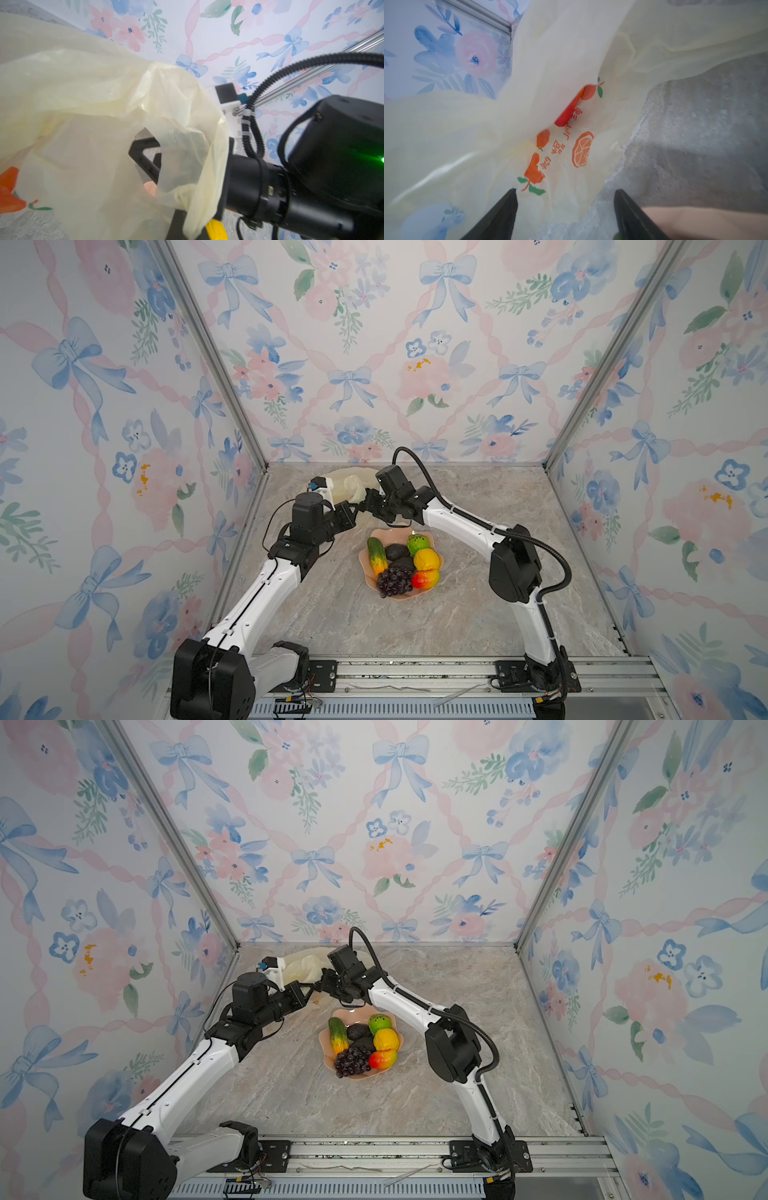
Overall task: Place the fruits into the plastic bag
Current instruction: Place the fruit in the plastic bag.
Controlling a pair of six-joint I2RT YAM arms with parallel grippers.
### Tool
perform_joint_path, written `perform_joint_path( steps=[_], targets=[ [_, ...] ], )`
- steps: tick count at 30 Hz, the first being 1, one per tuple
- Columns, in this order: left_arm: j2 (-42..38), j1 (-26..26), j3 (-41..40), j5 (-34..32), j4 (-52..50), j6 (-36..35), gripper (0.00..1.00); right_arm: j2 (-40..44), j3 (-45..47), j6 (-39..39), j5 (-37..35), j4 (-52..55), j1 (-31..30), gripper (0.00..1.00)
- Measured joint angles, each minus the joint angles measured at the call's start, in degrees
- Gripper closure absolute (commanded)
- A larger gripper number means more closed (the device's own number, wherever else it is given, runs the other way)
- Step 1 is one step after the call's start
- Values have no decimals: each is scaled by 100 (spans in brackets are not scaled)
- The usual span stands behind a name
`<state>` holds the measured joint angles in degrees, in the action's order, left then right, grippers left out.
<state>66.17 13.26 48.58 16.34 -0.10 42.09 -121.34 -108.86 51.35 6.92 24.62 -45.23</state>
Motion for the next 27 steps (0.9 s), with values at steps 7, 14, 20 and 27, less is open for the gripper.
perform_joint_path(
  steps=[7,14,20,27],
  targets=[
    [70,-92,-7,-247,0,2,100,2190,1967,-822,-413,146,-136,18],
    [275,-96,-39,-334,-57,68,100,4019,3198,-1268,-612,81,-249,18],
    [437,-96,-39,-369,-87,177,100,5119,4201,-1379,-815,144,-289,11],
    [579,-96,-35,-450,-264,208,100,6092,4798,-1449,-1049,354,-282,2]
  ],
)
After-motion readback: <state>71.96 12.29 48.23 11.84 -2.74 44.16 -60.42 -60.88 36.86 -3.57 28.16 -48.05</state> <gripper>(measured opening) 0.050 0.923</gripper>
